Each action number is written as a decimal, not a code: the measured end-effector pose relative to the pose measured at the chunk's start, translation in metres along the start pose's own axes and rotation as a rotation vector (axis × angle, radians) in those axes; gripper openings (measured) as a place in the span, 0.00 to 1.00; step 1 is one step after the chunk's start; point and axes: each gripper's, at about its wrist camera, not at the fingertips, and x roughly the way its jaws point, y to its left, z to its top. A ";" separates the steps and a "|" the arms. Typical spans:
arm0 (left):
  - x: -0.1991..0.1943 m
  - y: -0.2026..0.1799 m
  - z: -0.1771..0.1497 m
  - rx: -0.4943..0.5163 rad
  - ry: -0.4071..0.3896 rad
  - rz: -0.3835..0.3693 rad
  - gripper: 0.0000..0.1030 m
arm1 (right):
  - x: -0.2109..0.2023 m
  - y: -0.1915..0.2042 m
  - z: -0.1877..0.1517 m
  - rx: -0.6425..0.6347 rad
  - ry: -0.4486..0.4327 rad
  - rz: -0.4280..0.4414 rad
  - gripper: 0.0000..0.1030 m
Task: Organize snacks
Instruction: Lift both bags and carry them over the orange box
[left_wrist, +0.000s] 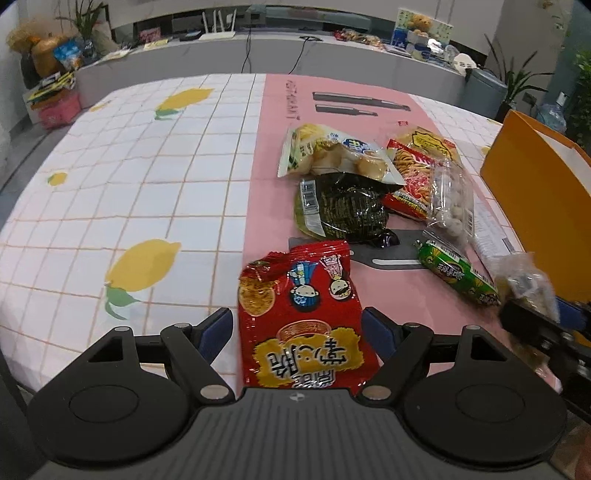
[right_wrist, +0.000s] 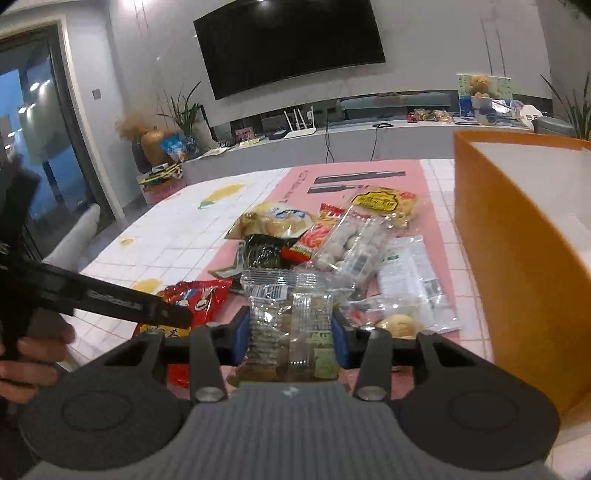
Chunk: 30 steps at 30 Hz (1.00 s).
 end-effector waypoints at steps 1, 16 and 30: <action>0.004 -0.001 0.001 -0.012 0.013 0.001 0.91 | -0.002 0.000 0.001 0.000 -0.003 -0.001 0.42; 0.033 -0.025 0.000 0.041 0.078 0.061 0.98 | -0.014 0.004 0.005 -0.014 -0.041 0.011 0.42; -0.015 -0.026 -0.006 0.015 0.000 -0.011 0.86 | -0.040 0.002 0.023 0.001 -0.112 0.034 0.42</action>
